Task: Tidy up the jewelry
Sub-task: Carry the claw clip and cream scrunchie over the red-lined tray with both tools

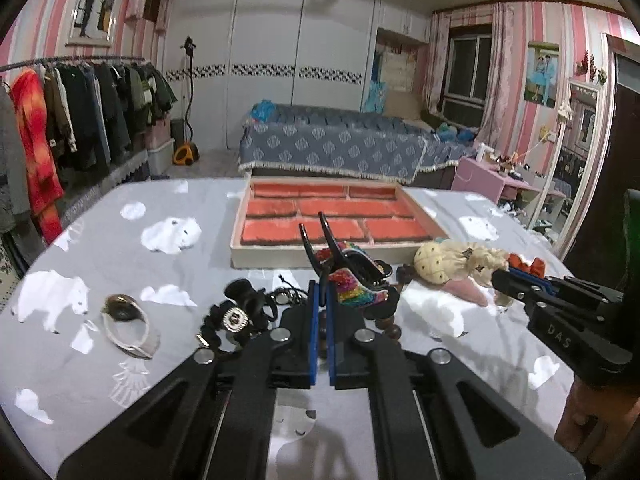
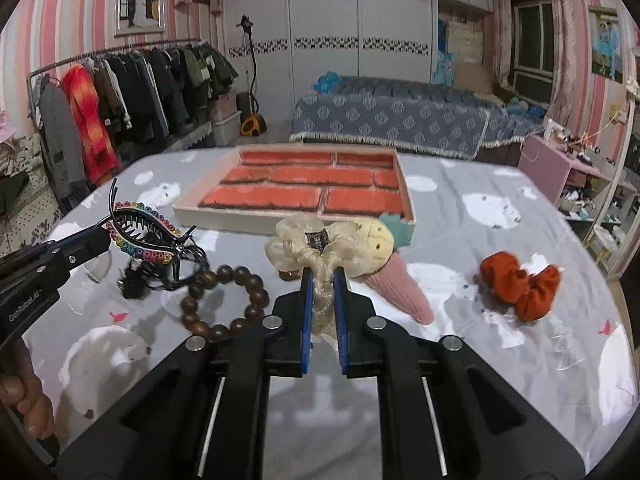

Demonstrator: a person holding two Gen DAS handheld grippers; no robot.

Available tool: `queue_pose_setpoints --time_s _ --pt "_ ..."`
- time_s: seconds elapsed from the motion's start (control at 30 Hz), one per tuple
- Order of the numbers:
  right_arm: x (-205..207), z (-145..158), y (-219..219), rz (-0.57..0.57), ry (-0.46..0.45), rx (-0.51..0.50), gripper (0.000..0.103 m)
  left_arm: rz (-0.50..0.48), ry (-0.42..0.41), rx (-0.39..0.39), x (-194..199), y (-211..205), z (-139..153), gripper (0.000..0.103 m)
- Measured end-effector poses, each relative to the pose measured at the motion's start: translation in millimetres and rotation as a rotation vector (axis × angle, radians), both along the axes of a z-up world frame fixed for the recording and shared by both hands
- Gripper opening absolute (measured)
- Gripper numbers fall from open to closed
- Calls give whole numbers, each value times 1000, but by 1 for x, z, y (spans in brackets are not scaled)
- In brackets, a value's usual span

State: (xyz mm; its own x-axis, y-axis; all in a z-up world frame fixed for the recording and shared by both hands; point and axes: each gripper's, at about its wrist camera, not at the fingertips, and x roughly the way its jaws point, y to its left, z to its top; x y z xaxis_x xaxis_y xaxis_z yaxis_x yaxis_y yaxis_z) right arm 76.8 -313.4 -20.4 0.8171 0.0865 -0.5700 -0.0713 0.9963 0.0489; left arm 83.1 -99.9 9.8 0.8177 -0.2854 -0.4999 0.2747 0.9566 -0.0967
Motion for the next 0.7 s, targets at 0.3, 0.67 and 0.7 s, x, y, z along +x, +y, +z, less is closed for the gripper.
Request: queue_pose_setpoints --time_s 0.3,0.67,0.7 --pt "-69 47 4 -17 -110 -9 11 11 -95 -9 -58 11 38 3" --pt "-128 81 9 -34 -212 2 11 47 -160 -14 -102 28 65 3" --pt "-130 82 9 -35 -216 2 11 49 -161 -14 -103 29 66 3"
